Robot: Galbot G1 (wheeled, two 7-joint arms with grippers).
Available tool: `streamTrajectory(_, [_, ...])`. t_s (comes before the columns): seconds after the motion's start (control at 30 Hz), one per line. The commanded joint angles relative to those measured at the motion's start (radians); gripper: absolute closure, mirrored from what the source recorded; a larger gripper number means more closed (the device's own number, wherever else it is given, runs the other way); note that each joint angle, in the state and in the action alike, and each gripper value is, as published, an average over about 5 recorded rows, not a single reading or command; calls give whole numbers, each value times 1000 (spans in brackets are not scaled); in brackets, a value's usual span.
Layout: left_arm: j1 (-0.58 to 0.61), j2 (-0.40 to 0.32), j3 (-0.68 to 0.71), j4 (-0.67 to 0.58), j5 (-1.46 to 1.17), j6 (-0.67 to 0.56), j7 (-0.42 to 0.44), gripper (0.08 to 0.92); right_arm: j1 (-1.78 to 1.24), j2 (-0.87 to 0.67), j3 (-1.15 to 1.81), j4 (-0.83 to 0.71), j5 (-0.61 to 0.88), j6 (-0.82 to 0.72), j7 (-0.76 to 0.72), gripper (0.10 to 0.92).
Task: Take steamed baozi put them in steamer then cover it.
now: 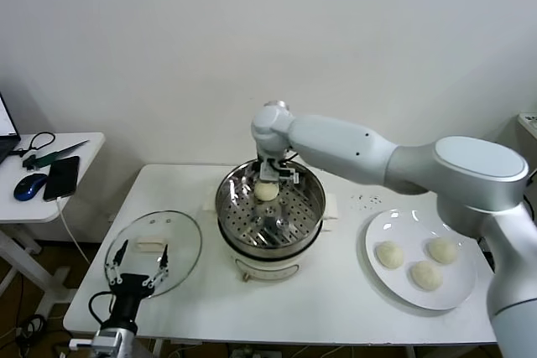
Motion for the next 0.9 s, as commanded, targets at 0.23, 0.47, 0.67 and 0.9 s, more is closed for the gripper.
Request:
streamTrajectory(0.23, [3, 13, 4, -16, 2, 3, 4, 177, 348, -427, -235, 303, 787, -593, 84, 203])
streamTrajectory(0.47, [9, 14, 3, -28, 0, -2, 5, 177, 335, -654, -277, 358, 977, -731, 55, 203])
streamTrajectory(0.67, [21, 12, 0, -28, 0, -4, 7, 177, 159, -776, -237, 336, 882, -733, 22, 203])
streamTrajectory(0.9, [32, 11, -10, -28, 3, -3, 6, 177, -165, -818, -21, 265, 678, -726, 18, 203])
